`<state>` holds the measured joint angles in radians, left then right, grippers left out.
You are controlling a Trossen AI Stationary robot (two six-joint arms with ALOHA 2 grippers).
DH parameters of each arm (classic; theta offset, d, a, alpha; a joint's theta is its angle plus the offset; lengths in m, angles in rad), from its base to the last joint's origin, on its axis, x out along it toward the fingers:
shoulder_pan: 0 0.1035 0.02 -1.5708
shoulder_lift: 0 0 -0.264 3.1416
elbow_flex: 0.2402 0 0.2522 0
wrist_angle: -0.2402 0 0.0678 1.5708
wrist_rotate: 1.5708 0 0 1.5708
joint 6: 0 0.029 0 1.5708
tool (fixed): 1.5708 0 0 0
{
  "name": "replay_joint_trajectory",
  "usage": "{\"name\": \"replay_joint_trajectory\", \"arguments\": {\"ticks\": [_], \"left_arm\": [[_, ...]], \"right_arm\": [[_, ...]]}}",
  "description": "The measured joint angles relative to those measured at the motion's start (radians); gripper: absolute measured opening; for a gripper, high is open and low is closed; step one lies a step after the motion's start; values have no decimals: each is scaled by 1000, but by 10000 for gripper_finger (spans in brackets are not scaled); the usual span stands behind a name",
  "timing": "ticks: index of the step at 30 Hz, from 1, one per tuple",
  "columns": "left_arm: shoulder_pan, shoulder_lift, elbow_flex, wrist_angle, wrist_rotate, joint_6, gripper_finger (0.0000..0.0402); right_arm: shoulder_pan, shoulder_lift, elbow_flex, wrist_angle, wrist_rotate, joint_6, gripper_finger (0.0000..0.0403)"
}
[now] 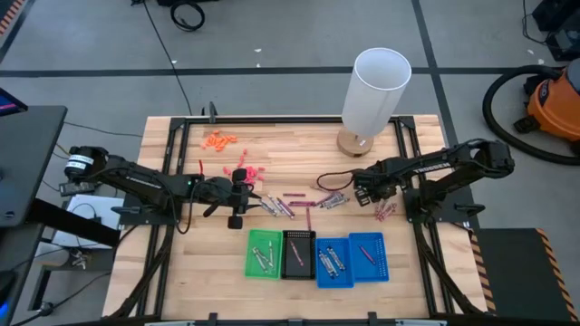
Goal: Sort crayons
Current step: Put the pink crayon into the black bin
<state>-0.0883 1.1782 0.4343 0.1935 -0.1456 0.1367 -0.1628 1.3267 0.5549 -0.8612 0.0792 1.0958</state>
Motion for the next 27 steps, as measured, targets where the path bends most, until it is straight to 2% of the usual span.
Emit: {"name": "replay_joint_trajectory", "arguments": {"ticks": [10,21,27], "left_arm": [[0,0,0,-2,0,-3,117],[0,0,0,-1,0,-2,117],[0,0,0,-2,0,-1,117]], "right_arm": [[-5,-3,-30,64,3,-18,101],[31,6,6,101,40,0,38],[59,7,32,252,45,-23,37]]}}
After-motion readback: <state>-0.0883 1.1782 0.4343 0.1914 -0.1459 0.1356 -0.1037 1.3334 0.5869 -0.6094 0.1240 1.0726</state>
